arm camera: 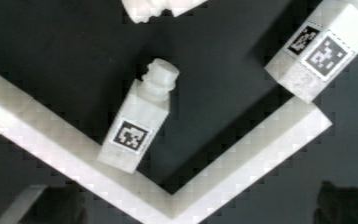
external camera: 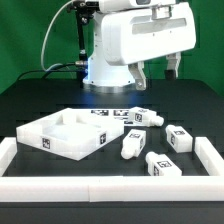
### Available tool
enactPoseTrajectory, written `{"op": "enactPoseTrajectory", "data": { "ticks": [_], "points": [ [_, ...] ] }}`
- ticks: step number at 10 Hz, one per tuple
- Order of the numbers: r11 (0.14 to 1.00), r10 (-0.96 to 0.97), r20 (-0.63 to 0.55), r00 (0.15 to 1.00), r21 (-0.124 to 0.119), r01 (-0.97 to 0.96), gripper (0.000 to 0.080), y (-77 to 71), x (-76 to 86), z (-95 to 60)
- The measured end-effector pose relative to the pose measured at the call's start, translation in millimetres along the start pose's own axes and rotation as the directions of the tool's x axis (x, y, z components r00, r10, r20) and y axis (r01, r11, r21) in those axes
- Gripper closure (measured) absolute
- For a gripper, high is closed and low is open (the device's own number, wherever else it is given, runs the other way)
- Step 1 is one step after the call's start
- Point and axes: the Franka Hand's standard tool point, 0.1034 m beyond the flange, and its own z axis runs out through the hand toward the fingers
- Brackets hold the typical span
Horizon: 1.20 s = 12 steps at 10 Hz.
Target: Assemble one leg
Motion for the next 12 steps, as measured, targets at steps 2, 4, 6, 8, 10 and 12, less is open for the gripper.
{"op": "enactPoseTrajectory", "data": {
  "ticks": [2, 4, 6, 8, 10, 12],
  "points": [
    [1.000, 0.001, 0.000, 1.000, 0.000, -0.001, 0.0150, 0.0, 0.0, 0.0],
    [1.000, 0.001, 0.002, 1.000, 0.001, -0.001, 0.0150, 0.0, -0.7, 1.1],
    [0.991, 0.133, 0.006, 0.991, 0.022, -0.133, 0.0150, 18.2, -19.7, 14.5],
    [0.942, 0.334, 0.006, 0.942, 0.006, -0.334, 0.0150, 26.5, -26.4, 34.7],
    [0.958, 0.285, 0.021, 0.958, 0.014, -0.285, 0.0150, 36.6, -39.7, 49.6],
    [0.954, 0.298, 0.023, 0.954, 0.014, -0.298, 0.0150, 36.9, -40.8, 50.3]
  ]
}}
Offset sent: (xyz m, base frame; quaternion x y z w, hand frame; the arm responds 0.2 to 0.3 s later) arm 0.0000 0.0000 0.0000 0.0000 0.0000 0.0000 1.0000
